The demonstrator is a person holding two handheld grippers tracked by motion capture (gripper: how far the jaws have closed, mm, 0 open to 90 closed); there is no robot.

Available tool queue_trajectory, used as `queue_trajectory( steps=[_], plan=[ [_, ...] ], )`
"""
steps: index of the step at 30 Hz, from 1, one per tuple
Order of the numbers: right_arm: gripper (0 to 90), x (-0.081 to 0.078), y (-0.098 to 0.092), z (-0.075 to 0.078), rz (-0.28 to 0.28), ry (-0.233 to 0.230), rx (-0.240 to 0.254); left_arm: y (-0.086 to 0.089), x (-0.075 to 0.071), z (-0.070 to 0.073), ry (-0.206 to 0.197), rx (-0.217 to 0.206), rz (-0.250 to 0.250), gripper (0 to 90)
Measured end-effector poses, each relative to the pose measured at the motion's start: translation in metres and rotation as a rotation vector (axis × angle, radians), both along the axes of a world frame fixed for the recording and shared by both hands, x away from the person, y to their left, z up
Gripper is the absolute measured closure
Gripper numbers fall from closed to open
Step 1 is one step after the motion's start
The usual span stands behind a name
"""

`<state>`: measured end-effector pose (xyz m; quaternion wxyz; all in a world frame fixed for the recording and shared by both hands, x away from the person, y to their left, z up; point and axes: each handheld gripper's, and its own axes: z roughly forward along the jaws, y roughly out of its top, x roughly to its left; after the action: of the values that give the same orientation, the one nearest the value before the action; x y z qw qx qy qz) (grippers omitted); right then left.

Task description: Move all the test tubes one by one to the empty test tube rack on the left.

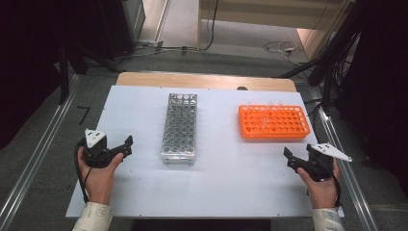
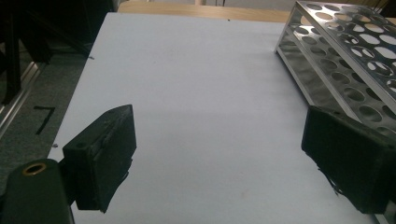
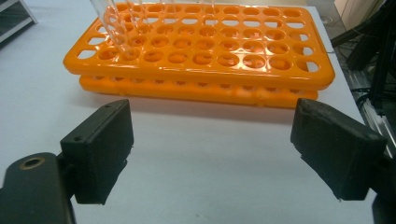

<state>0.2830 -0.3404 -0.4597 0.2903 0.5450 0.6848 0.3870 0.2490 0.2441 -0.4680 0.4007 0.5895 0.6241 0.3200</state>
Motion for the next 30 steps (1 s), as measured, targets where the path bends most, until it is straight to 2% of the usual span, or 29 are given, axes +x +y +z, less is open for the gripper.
queue_trajectory(
  steps=[7,18,22,30],
  plan=[
    [11.8,0.002,0.006,0.001,0.015,-0.007,-0.001,-0.004,-0.001,0.001,-0.015,0.005,-0.029,10.2],
    [12.2,0.011,0.012,0.002,0.029,-0.011,0.008,-0.002,-0.002,0.001,-0.021,0.007,-0.017,10.3],
    [12.4,0.016,0.017,0.002,0.046,-0.005,0.033,-0.001,-0.002,0.001,-0.024,0.005,-0.012,10.3],
    [13.0,0.027,0.029,0.0,0.076,-0.013,0.017,-0.002,0.0,0.0,-0.02,0.004,-0.017,10.2]
  ],
)
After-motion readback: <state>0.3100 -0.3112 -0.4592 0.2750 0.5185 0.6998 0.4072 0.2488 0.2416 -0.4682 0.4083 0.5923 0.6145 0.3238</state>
